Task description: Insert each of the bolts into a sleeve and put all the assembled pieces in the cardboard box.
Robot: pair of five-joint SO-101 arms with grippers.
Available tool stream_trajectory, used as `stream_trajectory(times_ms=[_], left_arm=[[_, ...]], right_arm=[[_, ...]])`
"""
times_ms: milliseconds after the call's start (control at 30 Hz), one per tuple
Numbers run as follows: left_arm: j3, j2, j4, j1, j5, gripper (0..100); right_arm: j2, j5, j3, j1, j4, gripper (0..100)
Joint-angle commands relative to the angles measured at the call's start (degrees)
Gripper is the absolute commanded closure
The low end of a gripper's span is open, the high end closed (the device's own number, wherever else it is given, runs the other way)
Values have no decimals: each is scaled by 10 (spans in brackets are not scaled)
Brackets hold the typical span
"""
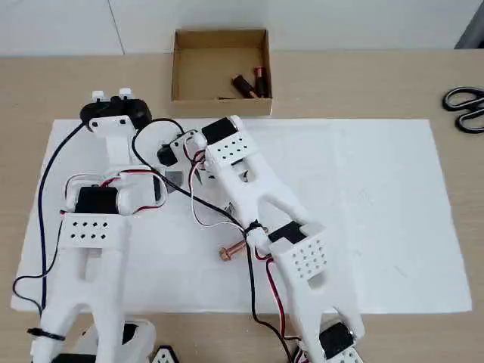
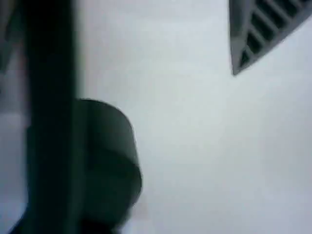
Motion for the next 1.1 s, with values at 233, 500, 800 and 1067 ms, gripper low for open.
stream_trajectory(times_ms=[233,500,800,1067], left_arm=[[-1,-15,-11,3,2,723],[-1,-15,-11,3,2,723],[-1,-15,-11,3,2,723],[-1,-15,-11,3,2,723]], right_arm=[[0,17,-40,1,-12,794],[5,16,-41,2,-16,794],[46,12,-40,22,-29,928],[47,-20,-41,37,-22,994]])
